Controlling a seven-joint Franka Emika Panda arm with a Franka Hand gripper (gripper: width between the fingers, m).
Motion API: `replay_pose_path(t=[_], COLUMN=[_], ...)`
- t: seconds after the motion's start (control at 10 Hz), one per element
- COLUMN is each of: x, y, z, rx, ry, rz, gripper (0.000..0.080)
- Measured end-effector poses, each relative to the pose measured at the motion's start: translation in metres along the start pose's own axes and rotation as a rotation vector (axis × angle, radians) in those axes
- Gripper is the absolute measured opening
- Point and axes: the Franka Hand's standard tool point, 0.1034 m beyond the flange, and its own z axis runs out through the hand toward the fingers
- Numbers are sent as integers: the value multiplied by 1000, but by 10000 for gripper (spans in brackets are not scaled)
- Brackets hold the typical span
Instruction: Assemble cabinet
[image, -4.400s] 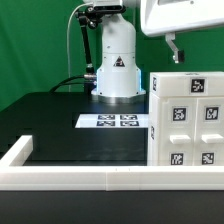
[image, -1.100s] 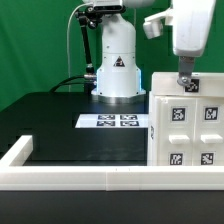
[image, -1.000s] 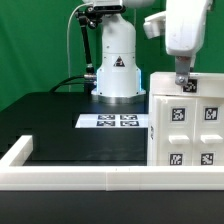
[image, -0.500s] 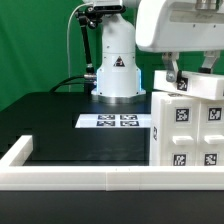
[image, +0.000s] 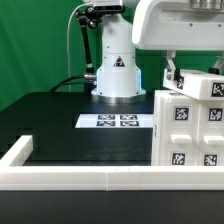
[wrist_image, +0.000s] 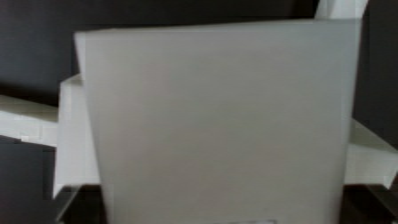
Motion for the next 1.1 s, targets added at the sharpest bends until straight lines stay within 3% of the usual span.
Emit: replay_pose_path(t=[0.4,0.7,1.1], x=[1,2,3], y=[-2,-12,-10], z=[0,-2,-1], rx=[6,46,74], ry=[17,131,137], rz=[309,684,902], gripper=[560,561,561])
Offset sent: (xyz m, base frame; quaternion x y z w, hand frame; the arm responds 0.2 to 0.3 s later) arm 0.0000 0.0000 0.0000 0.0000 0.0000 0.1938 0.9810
